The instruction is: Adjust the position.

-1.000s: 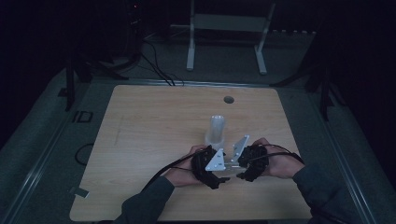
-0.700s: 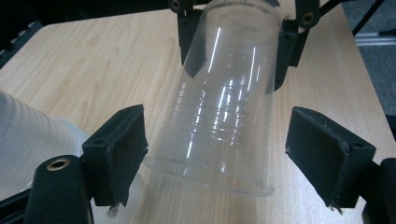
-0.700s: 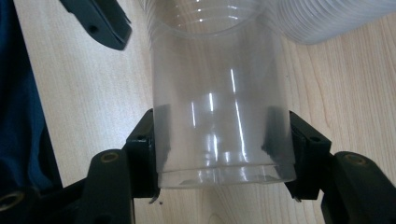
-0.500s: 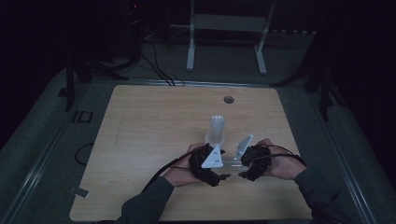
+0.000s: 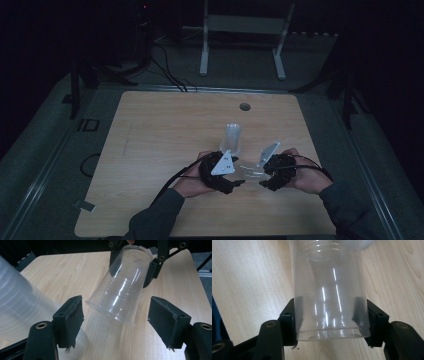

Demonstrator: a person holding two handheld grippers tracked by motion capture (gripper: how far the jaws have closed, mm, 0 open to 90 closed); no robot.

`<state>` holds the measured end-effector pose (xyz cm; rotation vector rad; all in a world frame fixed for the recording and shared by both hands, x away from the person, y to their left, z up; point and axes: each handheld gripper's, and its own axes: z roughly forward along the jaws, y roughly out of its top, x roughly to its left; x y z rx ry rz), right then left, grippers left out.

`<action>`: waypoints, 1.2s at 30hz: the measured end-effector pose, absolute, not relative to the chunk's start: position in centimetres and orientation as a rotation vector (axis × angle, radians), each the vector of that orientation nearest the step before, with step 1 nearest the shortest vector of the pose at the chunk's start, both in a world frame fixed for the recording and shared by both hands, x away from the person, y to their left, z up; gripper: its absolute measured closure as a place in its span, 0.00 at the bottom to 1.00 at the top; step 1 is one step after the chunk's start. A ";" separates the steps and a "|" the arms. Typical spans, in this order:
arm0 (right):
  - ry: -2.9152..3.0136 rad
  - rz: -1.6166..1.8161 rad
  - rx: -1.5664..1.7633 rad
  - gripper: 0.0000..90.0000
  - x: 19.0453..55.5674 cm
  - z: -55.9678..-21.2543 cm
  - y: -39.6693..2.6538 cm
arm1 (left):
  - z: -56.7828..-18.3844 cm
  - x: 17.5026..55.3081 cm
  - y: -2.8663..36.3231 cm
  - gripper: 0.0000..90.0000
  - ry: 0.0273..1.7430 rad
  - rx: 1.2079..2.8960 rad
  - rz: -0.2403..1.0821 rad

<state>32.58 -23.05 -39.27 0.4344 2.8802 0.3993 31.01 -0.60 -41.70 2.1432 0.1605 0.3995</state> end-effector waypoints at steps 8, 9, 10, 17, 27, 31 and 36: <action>2.828 0.451 0.501 0.46 32.7 -39.1 -23.9 | -41.7 31.3 -0.3 0.32 0.194 2.128 0.397; 2.824 0.456 0.513 0.46 32.7 -39.0 -24.0 | -41.7 31.4 -0.2 0.32 0.197 2.126 0.398; 2.815 0.463 0.522 0.46 32.7 -39.0 -24.1 | -41.7 31.4 -0.2 0.32 0.199 2.126 0.398; 2.779 0.496 0.568 0.46 32.8 -39.1 -24.4 | -41.6 31.5 0.0 0.32 0.213 2.119 0.401; 2.712 0.552 0.633 0.46 32.6 -39.1 -24.9 | -41.7 31.5 0.0 0.32 0.228 2.113 0.395; 2.677 0.588 0.665 0.46 32.5 -39.0 -25.1 | -41.7 31.6 0.0 0.32 0.235 2.115 0.389; 2.628 0.641 0.712 0.46 32.4 -38.9 -25.2 | -41.6 31.9 0.1 0.33 0.265 2.100 0.380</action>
